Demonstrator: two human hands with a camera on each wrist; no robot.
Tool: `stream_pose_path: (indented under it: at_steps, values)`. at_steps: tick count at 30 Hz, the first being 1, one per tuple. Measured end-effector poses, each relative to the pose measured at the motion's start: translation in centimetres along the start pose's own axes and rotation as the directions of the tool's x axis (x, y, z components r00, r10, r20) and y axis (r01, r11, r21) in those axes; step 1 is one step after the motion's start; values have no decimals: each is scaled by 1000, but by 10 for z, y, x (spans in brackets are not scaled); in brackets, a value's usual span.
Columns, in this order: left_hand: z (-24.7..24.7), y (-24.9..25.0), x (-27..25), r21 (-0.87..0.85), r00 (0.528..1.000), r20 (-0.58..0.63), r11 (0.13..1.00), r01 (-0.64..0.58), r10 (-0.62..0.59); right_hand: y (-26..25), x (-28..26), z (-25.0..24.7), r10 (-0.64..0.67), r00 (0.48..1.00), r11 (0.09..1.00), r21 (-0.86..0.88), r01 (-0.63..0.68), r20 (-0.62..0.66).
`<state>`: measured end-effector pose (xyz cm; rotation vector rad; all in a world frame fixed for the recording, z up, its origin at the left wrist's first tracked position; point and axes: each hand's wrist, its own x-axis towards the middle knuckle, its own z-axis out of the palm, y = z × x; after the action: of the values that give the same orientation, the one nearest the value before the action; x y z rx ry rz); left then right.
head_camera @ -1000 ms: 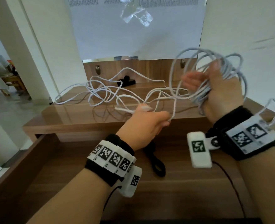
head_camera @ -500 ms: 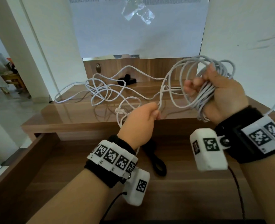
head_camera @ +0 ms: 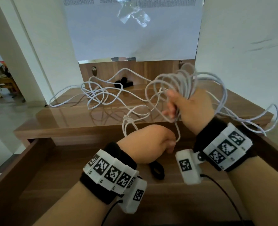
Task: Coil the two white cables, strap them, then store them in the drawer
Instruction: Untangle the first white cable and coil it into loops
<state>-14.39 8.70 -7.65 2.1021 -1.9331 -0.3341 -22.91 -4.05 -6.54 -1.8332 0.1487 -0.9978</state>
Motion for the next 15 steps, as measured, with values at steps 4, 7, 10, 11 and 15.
stream_pose_path:
  at_steps: [4,7,10,11,15]
  values:
    - [-17,-9,-10,-7,930,-354,994,-109,100,-5,-2,2,37,965,942,-332,53,261]
    - [-20,-22,-12,-52,758,-648,989,-138,72,-7,-3,-4,217,904,976,-99,-194,368]
    - [-17,-28,-10,-87,693,-721,990,-114,17,-3,-5,-2,351,740,923,-81,-375,573]
    - [-17,-30,-10,-110,687,-727,987,-121,3,-2,-5,-3,392,669,890,-78,-448,632]
    - [-20,-37,-11,-206,683,-730,953,-221,1,-12,-2,-17,291,509,853,22,-522,810]
